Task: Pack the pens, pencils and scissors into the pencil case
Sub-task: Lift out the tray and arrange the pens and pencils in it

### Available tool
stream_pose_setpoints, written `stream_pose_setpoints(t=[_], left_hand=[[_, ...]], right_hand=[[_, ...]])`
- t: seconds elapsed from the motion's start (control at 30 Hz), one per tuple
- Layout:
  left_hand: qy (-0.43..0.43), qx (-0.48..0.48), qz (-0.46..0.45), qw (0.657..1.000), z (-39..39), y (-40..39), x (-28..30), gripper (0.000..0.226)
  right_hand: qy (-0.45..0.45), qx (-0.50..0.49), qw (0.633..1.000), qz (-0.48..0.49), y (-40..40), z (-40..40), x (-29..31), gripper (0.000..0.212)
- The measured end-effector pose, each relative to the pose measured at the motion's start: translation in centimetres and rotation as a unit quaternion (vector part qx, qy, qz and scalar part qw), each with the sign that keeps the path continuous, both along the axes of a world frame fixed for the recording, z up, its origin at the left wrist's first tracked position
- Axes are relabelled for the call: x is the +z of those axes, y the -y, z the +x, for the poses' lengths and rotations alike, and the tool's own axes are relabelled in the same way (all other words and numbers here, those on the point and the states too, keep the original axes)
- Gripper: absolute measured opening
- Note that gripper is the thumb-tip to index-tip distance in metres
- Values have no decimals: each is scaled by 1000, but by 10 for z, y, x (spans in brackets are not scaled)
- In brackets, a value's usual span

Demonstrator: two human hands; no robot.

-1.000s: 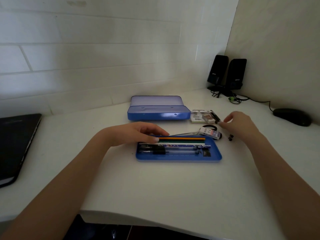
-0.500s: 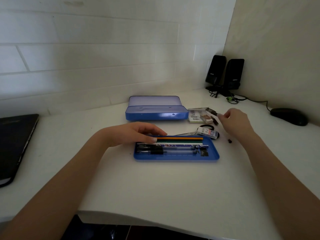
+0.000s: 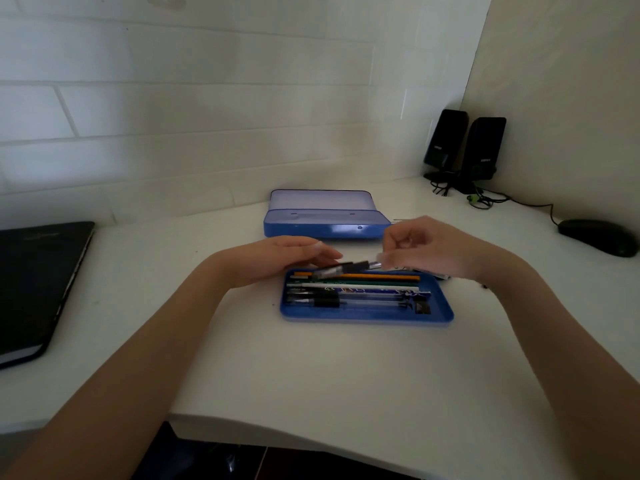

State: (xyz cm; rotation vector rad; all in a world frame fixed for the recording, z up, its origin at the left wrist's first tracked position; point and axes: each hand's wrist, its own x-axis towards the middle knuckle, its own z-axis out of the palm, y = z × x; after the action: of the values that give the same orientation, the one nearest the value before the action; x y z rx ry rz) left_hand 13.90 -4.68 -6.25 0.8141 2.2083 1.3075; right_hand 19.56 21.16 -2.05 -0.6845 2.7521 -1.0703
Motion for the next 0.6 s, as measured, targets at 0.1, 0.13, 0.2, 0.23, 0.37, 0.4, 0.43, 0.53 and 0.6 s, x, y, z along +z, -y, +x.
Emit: stream_pose_setpoints(t=[0.1,0.13,0.2,0.23,0.37,0.4,0.43,0.53,0.6], left_hand=[[11,-14,-3,1000,-1,0,0,27],[9,-23,-12,1000,-1,0,0,25],[13,-43,-25,999,-1,1,1,30],[20,-52,-26,998,-2,2,1,35],[23,-66,-44,997,0,1,4,56],[21,-72,-51,996,0,1,4,59],[17,-78,-57,995,0,1,3,61],[7,-89,-63,994,0,2,2,60],[6,-89,-57,994,-1,2,1,60]], right_hand=[[2,29,998,57,9,1,-4,29],[3,31,997,71,11,1,-5,28],[10,34,995,90,17,2,-8,26],[13,39,995,94,19,2,-10,24],[-19,49,988,143,28,2,-18,29],[-31,56,987,150,30,2,-21,31],[-44,61,985,157,32,2,-24,33],[-87,52,977,185,37,0,-30,37],[-82,40,979,180,36,-1,-29,43]])
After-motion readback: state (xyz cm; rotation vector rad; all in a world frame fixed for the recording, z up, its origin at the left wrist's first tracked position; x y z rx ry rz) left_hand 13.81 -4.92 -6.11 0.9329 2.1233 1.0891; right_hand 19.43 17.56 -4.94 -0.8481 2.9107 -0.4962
